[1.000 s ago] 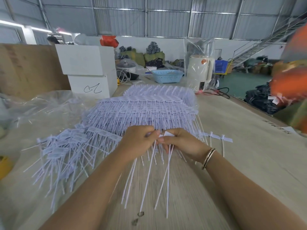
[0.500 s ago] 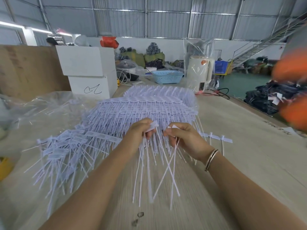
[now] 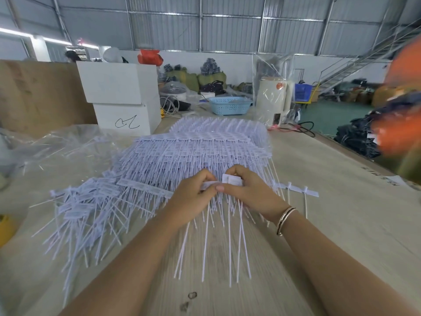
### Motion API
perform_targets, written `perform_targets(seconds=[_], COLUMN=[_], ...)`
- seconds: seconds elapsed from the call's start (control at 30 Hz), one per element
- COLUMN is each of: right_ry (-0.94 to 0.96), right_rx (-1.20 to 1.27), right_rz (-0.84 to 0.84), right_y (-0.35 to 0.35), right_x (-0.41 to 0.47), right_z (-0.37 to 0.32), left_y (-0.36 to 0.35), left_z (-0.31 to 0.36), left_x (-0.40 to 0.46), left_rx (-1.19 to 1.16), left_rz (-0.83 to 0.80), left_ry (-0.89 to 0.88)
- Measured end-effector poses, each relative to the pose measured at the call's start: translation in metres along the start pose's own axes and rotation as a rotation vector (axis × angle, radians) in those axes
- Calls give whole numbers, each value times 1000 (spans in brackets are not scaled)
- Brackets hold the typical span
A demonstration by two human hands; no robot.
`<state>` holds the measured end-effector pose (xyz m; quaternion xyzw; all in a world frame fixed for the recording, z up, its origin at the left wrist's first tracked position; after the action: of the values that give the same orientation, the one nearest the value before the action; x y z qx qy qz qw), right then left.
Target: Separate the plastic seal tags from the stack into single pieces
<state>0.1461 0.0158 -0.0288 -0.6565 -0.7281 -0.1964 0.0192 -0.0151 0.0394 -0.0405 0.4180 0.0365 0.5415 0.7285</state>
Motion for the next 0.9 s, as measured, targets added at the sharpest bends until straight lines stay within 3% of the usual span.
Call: perform_targets(seconds=[0.13,0.47,0.67,0.9], right_ry=[-20,-155,-188,-11], right_rx=[-67,29,107,266], right_rz=[-91,-157,-145,-86], right_y=[-3,-7,-9,-15], right_x=[-2,-6,-3,-2], right_z=[1,4,5,4], left_y=[-1,0,-3,-3], left_z=[-1,-3,-5,-6], left_x=[1,1,2,3], left_rx=[-56,44,-100,-399], left_rz=[-4,-85,-89,-46], left_ry=[0,-1,94,152])
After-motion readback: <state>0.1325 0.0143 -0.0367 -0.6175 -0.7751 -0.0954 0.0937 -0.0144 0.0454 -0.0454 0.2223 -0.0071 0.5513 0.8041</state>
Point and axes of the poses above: each hand's wrist, its own x-axis towards the middle knuckle, its own y-axis out of the back of the hand, z = x × y, the point moved 2 cm from there along x, towards the middle knuckle, and after that the axes turned 7 degrees about x, right-handed, at the moved point
